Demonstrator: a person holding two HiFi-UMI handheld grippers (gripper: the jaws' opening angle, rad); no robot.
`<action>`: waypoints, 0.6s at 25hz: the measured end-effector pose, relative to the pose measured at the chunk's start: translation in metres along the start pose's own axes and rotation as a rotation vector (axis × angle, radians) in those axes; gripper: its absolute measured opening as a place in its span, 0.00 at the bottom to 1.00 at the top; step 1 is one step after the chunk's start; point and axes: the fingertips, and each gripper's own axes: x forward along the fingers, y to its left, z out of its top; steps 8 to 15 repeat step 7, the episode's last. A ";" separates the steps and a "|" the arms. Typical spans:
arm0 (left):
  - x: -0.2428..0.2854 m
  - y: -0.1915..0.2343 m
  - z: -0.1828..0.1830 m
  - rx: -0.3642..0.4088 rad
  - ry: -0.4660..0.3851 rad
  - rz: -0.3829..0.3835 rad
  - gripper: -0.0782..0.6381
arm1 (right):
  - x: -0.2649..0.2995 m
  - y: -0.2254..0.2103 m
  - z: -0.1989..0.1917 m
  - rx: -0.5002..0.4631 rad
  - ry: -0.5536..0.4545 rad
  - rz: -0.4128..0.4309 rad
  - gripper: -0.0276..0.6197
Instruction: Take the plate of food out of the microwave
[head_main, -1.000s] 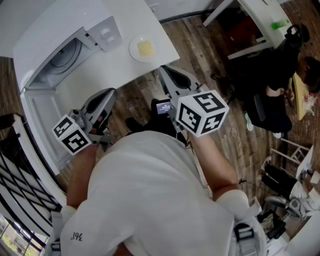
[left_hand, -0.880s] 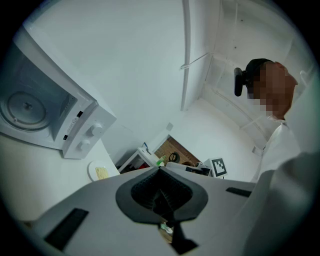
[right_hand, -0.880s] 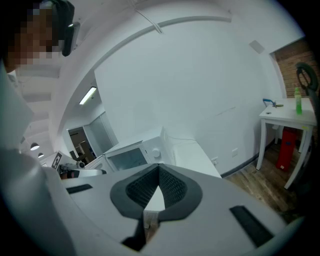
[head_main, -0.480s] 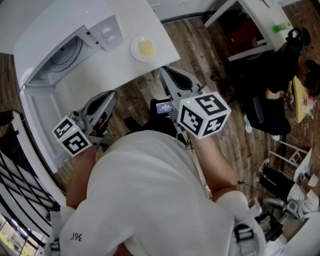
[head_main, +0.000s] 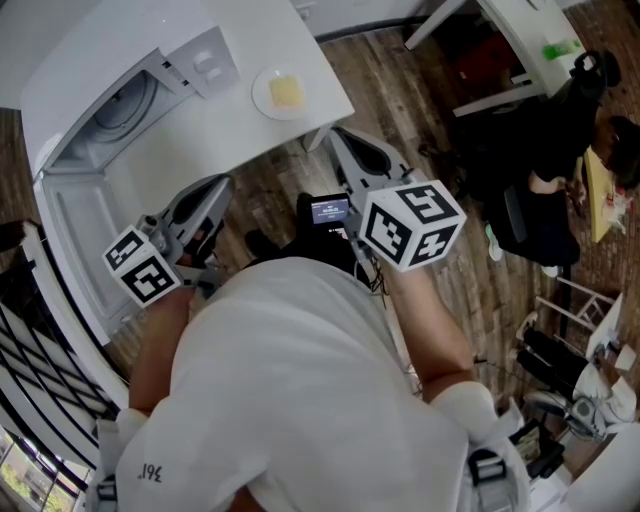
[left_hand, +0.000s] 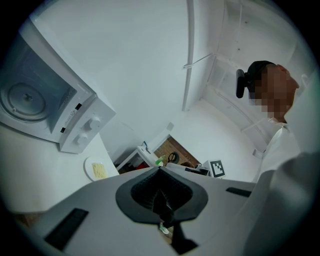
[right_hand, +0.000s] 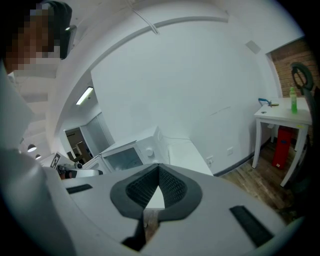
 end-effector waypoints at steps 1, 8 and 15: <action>0.002 0.000 0.000 -0.002 0.000 -0.002 0.12 | -0.001 -0.002 0.000 0.004 0.000 -0.002 0.05; 0.012 0.002 -0.003 -0.020 0.002 0.002 0.12 | -0.003 -0.013 0.001 0.004 0.000 -0.007 0.05; 0.012 0.002 -0.003 -0.020 0.002 0.002 0.12 | -0.003 -0.013 0.001 0.004 0.000 -0.007 0.05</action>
